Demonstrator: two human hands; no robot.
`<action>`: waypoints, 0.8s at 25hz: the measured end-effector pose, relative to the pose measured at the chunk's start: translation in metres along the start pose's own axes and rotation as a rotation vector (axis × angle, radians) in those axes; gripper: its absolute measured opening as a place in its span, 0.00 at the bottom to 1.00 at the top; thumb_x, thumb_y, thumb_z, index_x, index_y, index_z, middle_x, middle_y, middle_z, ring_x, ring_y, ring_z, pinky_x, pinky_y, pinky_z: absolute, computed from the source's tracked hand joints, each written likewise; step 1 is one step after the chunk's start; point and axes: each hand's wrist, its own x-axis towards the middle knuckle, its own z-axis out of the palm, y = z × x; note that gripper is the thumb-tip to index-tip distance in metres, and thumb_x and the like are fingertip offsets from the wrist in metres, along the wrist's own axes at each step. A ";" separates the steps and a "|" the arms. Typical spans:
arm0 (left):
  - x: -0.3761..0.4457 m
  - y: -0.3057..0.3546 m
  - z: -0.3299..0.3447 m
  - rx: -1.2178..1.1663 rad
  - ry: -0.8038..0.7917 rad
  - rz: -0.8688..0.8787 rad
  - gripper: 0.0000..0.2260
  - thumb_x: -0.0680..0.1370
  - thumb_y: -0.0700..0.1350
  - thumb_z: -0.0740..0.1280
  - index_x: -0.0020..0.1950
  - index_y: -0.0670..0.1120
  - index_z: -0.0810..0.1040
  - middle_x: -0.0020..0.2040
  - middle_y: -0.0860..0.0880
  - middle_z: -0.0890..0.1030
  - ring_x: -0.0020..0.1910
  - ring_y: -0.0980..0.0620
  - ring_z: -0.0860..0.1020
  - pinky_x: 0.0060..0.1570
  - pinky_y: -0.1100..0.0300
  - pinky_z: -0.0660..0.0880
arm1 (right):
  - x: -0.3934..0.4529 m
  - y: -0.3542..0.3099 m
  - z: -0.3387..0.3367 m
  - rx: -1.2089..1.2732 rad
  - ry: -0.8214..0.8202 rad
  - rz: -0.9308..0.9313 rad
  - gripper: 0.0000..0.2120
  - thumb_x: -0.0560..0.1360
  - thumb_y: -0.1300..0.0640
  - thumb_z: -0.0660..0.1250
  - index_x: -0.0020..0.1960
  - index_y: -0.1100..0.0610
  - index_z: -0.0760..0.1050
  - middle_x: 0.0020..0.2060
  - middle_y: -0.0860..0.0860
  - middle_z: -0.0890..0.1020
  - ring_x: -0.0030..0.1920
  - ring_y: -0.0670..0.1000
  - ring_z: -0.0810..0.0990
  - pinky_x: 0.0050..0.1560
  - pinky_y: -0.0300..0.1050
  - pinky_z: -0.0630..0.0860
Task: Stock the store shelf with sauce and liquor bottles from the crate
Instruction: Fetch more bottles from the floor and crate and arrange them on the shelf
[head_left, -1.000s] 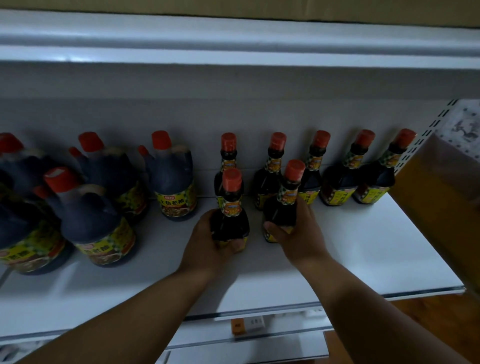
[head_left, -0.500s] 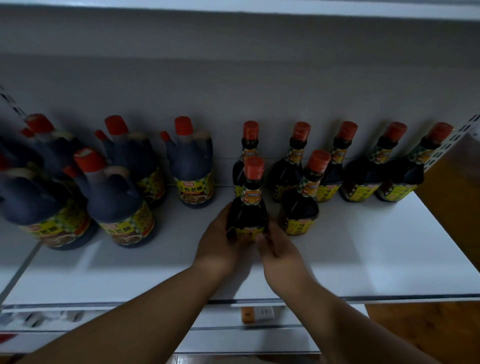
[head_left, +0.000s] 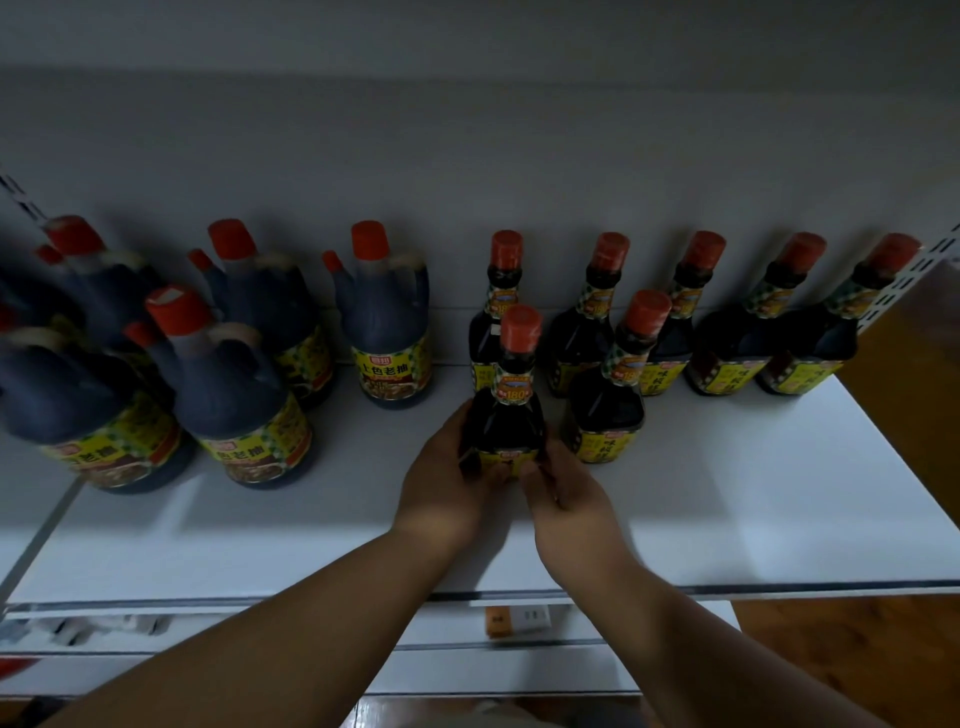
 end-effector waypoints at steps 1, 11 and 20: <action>0.000 0.000 0.001 0.000 0.002 0.007 0.30 0.72 0.38 0.73 0.59 0.71 0.70 0.49 0.76 0.76 0.52 0.77 0.74 0.50 0.78 0.69 | 0.000 0.000 0.000 0.004 0.003 0.008 0.23 0.81 0.52 0.62 0.75 0.52 0.66 0.69 0.51 0.75 0.65 0.46 0.74 0.48 0.20 0.63; -0.018 -0.002 0.003 -0.087 0.061 -0.122 0.29 0.73 0.38 0.73 0.70 0.55 0.66 0.58 0.59 0.75 0.57 0.60 0.76 0.52 0.71 0.73 | -0.008 0.001 -0.002 -0.040 -0.008 -0.016 0.22 0.81 0.52 0.62 0.74 0.52 0.66 0.68 0.50 0.74 0.66 0.50 0.73 0.61 0.37 0.67; -0.061 0.025 0.064 0.092 -0.196 -0.028 0.23 0.78 0.44 0.67 0.71 0.56 0.67 0.65 0.58 0.72 0.60 0.63 0.73 0.57 0.69 0.69 | -0.005 0.022 -0.071 -0.004 0.289 0.012 0.06 0.78 0.60 0.64 0.50 0.49 0.74 0.44 0.50 0.80 0.41 0.42 0.77 0.39 0.35 0.70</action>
